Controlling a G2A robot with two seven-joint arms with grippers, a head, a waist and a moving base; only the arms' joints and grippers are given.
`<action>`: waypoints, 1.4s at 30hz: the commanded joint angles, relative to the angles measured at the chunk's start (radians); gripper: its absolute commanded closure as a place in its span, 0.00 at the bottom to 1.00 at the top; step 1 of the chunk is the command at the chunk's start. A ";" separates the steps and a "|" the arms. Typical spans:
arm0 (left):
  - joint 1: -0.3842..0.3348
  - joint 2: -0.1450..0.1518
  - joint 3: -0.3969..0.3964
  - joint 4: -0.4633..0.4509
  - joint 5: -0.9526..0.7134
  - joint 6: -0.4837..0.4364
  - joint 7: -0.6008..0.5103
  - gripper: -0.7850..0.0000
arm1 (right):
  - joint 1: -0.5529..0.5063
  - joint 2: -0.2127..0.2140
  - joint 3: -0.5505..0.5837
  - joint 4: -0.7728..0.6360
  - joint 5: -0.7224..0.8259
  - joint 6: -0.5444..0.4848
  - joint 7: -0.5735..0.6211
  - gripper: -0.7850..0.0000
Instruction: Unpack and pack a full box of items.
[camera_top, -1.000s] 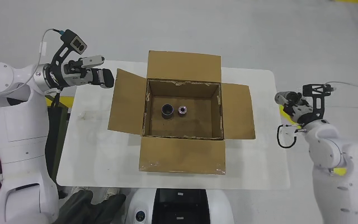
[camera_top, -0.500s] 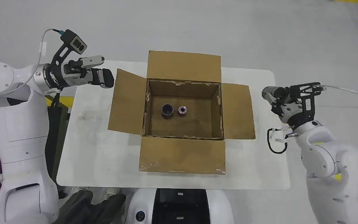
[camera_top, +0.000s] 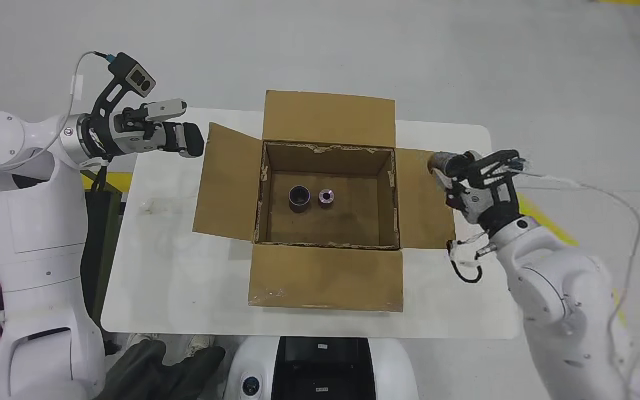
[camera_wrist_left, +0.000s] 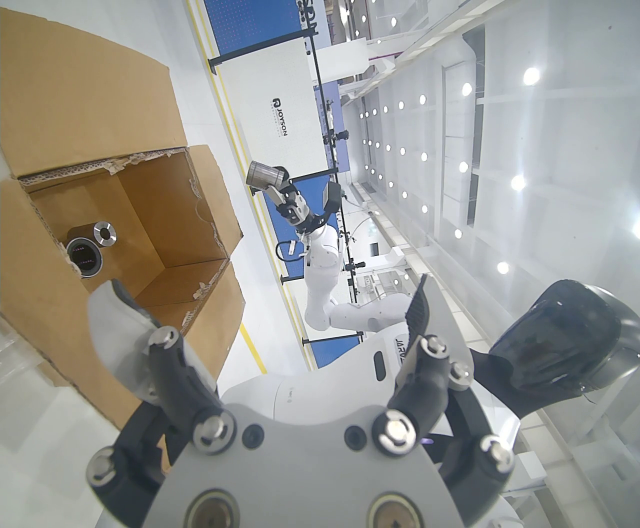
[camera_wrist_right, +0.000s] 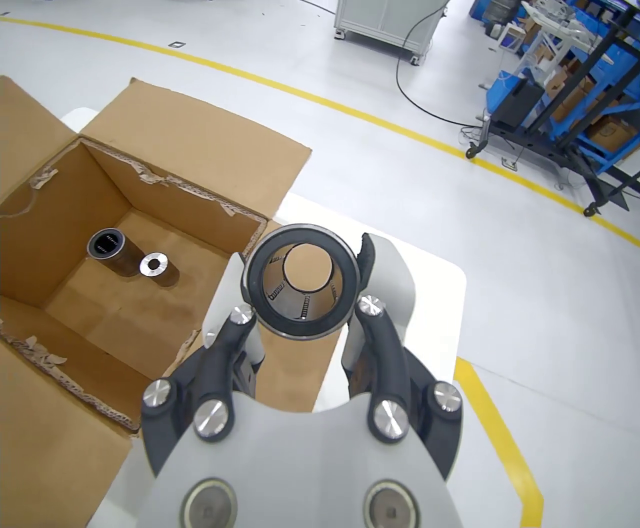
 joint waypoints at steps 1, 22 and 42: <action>0.000 0.000 0.000 0.000 0.000 0.000 0.000 0.00 | 0.015 0.000 -0.025 0.003 -0.017 -0.030 0.002 1.00; 0.000 0.000 0.000 0.000 0.000 0.000 0.000 0.00 | 0.090 -0.002 -0.119 0.044 -0.033 -0.118 0.012 1.00; 0.000 0.000 0.000 0.000 0.000 0.000 0.000 0.00 | 0.078 -0.002 -0.133 0.027 -0.061 -0.118 -0.003 1.00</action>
